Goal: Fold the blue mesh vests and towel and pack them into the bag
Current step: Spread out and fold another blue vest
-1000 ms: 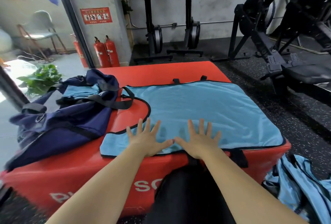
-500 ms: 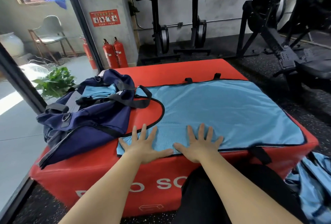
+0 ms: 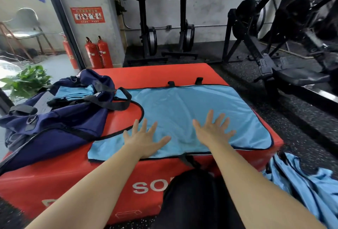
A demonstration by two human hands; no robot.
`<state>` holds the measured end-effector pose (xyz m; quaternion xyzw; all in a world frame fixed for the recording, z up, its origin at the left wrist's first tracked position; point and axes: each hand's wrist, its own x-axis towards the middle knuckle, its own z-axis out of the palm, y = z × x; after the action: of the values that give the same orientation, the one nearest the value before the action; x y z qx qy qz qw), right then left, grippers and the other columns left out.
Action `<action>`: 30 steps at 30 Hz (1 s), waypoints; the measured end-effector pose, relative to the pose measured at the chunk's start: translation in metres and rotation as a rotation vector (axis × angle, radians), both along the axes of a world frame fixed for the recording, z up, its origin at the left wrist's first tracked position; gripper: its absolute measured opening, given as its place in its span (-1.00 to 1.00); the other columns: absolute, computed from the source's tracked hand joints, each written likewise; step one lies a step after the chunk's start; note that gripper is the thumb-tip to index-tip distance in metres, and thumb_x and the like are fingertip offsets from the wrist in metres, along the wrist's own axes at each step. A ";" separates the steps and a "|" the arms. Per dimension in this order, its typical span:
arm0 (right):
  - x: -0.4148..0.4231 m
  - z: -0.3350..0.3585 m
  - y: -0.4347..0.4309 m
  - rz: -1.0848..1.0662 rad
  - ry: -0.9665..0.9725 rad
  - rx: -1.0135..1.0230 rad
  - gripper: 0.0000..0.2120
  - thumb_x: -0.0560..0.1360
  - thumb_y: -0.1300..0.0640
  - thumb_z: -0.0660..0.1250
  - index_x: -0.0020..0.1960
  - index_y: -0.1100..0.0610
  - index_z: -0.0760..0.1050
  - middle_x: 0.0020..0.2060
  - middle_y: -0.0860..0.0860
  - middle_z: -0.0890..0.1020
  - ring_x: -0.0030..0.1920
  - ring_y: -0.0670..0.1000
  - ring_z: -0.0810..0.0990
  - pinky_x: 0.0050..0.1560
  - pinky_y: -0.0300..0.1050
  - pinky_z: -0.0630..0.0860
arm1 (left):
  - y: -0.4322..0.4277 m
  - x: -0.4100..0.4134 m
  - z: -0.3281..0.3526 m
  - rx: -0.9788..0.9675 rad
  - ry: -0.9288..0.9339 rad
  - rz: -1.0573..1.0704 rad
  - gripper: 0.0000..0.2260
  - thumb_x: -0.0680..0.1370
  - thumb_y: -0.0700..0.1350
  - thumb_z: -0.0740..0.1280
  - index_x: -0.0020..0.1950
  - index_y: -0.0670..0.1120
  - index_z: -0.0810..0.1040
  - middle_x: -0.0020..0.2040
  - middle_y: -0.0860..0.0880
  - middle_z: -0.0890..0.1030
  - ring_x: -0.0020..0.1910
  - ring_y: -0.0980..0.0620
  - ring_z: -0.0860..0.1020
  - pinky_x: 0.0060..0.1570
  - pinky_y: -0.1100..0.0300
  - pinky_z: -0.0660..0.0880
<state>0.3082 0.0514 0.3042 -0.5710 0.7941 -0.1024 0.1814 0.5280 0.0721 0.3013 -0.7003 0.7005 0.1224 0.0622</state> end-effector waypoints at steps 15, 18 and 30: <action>-0.147 -0.038 0.013 0.091 0.251 0.222 -0.22 0.50 -0.47 -0.18 0.57 -0.13 -0.31 0.55 0.12 -0.31 0.54 0.21 -0.31 0.48 0.24 -0.28 | 0.013 -0.047 -0.026 0.099 -0.072 -0.017 -0.09 0.29 0.65 -0.11 0.51 0.31 -0.35 0.56 0.08 -0.38 0.54 -0.08 -0.37 0.37 -0.45 -0.27; -0.148 -0.034 0.012 0.102 0.280 0.254 -0.20 0.48 -0.50 -0.20 0.57 -0.14 -0.32 0.55 0.16 -0.30 0.55 0.22 -0.29 0.48 0.24 -0.30 | 0.017 -0.049 -0.027 0.110 -0.066 0.000 -0.09 0.28 0.65 -0.13 0.51 0.31 -0.37 0.56 0.08 -0.39 0.54 -0.08 -0.38 0.36 -0.46 -0.27; -0.101 0.009 -0.052 0.142 0.333 0.205 -0.21 0.53 -0.43 -0.10 0.60 -0.03 -0.22 0.58 0.18 -0.10 0.57 0.21 -0.15 0.47 0.31 -0.25 | -0.035 -0.061 0.008 -0.064 0.045 -0.005 -0.18 0.39 0.57 -0.01 0.55 0.18 0.06 0.60 -0.02 -0.04 0.57 -0.09 -0.05 0.45 -0.24 -0.04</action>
<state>0.2074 -0.0003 0.3128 -0.6133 0.7770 0.0879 0.1113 0.4674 0.0373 0.3088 -0.6973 0.7070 0.1153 0.0243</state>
